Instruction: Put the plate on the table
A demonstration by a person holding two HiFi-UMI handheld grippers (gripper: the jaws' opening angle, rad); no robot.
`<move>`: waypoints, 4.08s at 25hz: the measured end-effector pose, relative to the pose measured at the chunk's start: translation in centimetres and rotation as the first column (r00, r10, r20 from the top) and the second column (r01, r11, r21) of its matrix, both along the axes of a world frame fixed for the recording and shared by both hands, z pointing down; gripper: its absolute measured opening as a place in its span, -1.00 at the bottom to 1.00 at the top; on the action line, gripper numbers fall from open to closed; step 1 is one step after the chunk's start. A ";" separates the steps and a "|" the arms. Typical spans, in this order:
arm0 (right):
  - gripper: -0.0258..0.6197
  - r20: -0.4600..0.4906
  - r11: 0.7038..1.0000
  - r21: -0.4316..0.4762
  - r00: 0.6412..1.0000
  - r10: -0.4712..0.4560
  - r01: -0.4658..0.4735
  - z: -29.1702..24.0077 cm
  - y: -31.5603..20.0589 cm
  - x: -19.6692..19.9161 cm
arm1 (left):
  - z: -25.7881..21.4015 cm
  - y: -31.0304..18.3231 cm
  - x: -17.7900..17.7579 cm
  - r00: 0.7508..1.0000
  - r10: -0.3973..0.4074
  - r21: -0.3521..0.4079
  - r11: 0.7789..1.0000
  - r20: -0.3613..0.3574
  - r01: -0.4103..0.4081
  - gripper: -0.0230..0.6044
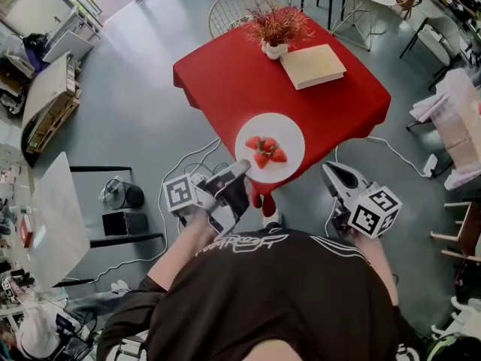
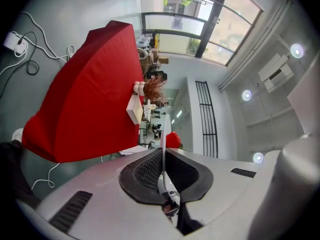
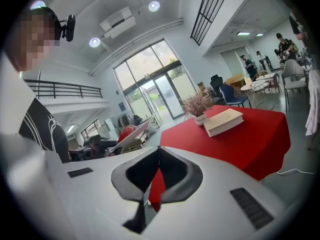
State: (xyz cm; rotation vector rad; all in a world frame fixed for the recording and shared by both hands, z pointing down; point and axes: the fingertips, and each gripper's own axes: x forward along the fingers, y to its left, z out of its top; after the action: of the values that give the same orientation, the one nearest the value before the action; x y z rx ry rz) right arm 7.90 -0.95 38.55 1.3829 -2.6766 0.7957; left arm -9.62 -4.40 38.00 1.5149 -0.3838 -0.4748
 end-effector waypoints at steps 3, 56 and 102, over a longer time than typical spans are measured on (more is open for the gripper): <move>-0.90 -0.015 1.000 0.008 1.000 -0.001 0.001 -0.2 -2.5 -0.4 | 0.2 -2.3 0.0 1.000 0.003 0.002 1.000 -0.004 -0.003 -0.87; -0.90 0.021 0.975 -0.120 0.982 -0.185 0.187 5.5 -23.6 0.3 | 9.5 -25.4 4.5 0.978 -0.177 -0.086 0.979 0.114 0.187 -0.87; -0.90 0.014 0.955 -0.257 0.988 -0.151 0.149 11.9 -24.6 1.1 | 20.1 -25.5 3.6 0.905 -0.083 -0.251 0.947 0.418 0.202 -0.57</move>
State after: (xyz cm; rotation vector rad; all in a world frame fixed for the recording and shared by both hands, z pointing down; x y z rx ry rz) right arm 9.02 -25.58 50.46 1.1064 -2.5237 1.0738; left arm -6.03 -29.87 58.12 1.2954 -0.8584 -0.2030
